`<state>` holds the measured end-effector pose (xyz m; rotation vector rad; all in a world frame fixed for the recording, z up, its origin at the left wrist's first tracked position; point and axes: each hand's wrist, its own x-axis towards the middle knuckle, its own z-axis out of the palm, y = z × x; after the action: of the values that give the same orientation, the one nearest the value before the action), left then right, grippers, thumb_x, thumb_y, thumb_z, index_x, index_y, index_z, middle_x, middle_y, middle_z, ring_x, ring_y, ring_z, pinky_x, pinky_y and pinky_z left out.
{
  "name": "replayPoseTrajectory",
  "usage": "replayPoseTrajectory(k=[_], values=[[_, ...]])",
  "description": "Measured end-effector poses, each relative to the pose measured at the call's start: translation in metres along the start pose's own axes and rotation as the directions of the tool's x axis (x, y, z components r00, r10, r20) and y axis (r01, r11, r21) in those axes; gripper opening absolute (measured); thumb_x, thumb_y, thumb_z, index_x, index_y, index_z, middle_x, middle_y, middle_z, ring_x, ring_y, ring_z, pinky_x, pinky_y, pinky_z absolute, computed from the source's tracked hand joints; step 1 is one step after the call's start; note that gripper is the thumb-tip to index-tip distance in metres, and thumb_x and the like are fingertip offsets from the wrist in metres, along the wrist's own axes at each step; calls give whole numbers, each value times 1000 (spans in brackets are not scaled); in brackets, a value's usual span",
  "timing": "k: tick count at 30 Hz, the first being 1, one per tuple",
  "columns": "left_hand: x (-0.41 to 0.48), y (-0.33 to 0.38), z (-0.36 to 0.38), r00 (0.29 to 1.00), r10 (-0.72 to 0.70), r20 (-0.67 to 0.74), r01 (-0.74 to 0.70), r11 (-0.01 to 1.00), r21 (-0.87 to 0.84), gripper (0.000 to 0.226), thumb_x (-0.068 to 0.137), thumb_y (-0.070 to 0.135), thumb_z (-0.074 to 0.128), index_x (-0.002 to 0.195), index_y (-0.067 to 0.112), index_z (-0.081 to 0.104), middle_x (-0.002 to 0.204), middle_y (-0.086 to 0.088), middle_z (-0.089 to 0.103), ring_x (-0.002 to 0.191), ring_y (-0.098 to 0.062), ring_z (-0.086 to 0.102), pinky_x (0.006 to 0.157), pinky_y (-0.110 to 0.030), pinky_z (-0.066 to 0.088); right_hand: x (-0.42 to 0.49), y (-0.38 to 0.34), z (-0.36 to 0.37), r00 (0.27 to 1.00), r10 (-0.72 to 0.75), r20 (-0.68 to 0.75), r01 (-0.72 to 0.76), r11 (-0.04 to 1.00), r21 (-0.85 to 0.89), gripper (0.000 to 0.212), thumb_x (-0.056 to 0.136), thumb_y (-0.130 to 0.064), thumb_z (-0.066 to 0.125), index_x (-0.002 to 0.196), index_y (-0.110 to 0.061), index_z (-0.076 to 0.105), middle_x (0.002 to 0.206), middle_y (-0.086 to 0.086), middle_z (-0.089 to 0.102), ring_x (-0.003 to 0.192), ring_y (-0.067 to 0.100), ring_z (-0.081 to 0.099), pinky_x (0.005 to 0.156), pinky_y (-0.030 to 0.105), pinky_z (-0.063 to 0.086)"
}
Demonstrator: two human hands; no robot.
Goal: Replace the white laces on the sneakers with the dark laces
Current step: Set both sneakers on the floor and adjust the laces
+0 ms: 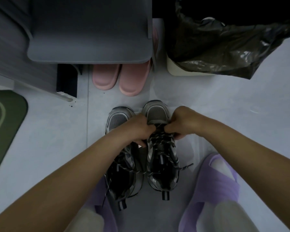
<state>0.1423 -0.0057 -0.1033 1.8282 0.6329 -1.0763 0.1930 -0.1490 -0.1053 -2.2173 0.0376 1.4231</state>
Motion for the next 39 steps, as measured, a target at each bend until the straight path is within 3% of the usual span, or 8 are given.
replayPoseTrajectory(k=[8,15,19,22,25,29,36,39], values=[[-32,-27,1,974,89,210,-95,995,19,31,80,39,70,104,20,65,98,-2,69,89,-12,68,71,-28,59,-42,38,29,996,38,-77,-28,991,132,66,56,-75,59,85,-17,66,80,3,71,74,17,69,73,39,58],[-25,-33,10,993,48,108,-63,988,143,12,88,15,56,97,13,49,93,-5,57,80,-21,69,75,-38,59,-43,45,35,982,-143,-126,143,990,-9,28,76,-27,64,103,-19,68,84,4,72,80,16,67,79,30,53],[-46,-39,10,971,235,-33,-204,896,395,34,88,35,59,114,16,48,107,-2,58,94,-18,60,83,-28,47,-54,62,35,990,-108,-93,118,986,118,38,72,-46,73,102,-27,62,88,-7,70,83,10,66,85,32,51],[-80,-48,17,899,416,-138,-285,793,538,30,89,43,55,109,22,51,101,5,59,91,-13,56,76,-22,38,-79,74,42,938,-240,-249,179,953,-244,32,75,-59,64,77,-27,57,68,-13,59,67,5,57,66,25,47],[-90,-61,39,939,343,17,-264,690,674,25,93,42,45,105,21,52,103,-1,65,99,-22,60,80,-31,42,-94,71,62,798,-550,-247,363,765,-532,30,78,-53,47,69,-28,58,58,-13,55,53,9,58,44,22,43],[-77,-53,65,952,287,103,-263,605,752,19,97,21,41,109,12,53,111,-10,62,105,-30,59,82,-38,46,-95,48,81,876,-471,-107,296,698,-652,27,91,-42,41,101,-23,58,100,-1,66,92,23,65,65,28,43],[-67,-56,58,888,439,-136,-377,864,334,17,95,19,46,102,11,60,95,-5,68,88,-19,63,77,-25,46,-80,48,72,874,-411,-260,347,901,-261,37,82,-50,41,84,-25,69,81,-2,68,75,12,61,66,27,44],[-69,-68,62,898,439,-21,-380,800,465,19,95,24,45,102,12,58,103,-6,64,96,-21,59,82,-26,43,-82,54,80,842,-499,-205,355,799,-486,26,71,-44,46,65,-27,64,59,-5,61,50,12,57,43,25,38]])
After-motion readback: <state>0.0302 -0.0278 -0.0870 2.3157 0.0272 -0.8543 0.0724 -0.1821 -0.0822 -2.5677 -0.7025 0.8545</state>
